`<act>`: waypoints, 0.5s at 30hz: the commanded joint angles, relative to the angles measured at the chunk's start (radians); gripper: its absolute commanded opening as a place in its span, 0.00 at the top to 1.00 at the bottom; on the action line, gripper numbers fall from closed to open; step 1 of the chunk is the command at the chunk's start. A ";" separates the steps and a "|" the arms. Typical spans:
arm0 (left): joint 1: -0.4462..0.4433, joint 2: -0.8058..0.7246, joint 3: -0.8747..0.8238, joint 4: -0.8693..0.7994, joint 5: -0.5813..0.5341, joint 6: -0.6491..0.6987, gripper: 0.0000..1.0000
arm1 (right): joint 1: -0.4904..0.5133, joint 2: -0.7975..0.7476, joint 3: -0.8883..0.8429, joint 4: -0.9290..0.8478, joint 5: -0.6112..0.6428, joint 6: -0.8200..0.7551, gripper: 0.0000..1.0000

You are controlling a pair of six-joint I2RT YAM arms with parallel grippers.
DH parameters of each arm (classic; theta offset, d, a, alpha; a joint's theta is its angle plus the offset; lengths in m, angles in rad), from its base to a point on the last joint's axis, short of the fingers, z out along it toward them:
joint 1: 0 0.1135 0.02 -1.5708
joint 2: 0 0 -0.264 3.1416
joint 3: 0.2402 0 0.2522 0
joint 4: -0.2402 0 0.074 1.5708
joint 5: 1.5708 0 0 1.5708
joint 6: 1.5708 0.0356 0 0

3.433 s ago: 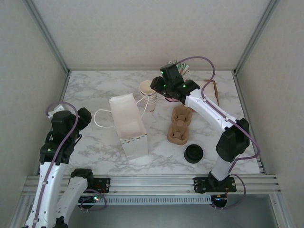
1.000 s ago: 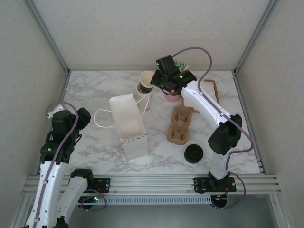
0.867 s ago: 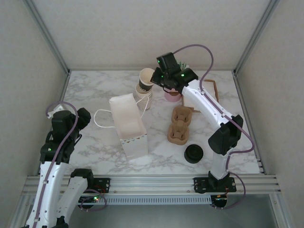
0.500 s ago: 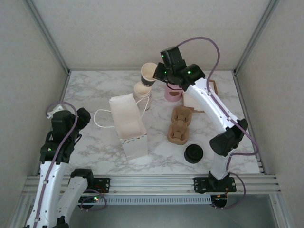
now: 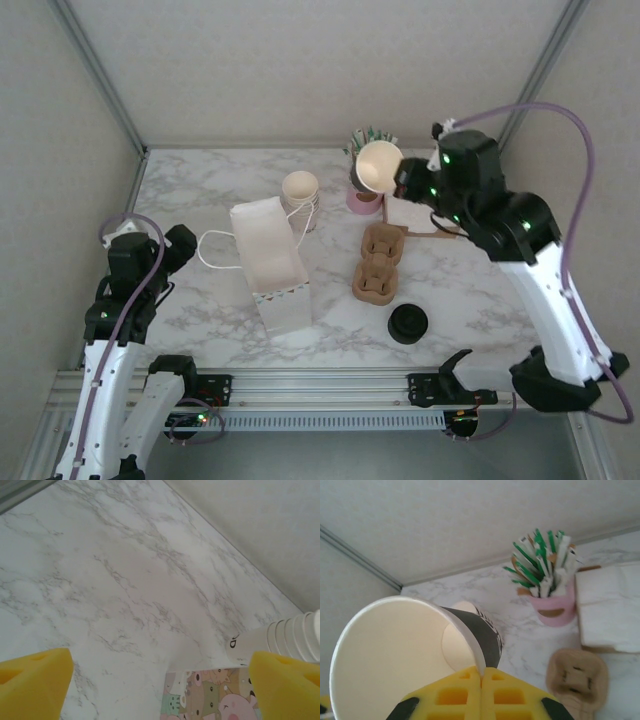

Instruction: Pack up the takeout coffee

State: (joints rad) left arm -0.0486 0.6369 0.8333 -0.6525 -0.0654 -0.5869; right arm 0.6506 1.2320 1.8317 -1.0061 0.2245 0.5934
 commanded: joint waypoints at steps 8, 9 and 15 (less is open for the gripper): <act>0.010 -0.064 -0.051 0.078 0.071 0.036 0.15 | 0.021 -0.183 -0.244 -0.162 -0.134 -0.060 1.00; 0.010 -0.070 -0.058 0.088 0.076 0.038 0.16 | 0.029 -0.194 -0.267 -0.170 -0.137 -0.059 1.00; 0.010 -0.099 -0.088 0.131 0.104 0.054 0.19 | 0.116 -0.237 -0.410 -0.140 -0.174 -0.055 1.00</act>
State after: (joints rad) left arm -0.0486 0.5556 0.7616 -0.5713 0.0002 -0.5549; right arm 0.7246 1.0168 1.4731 -1.1519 0.0952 0.5522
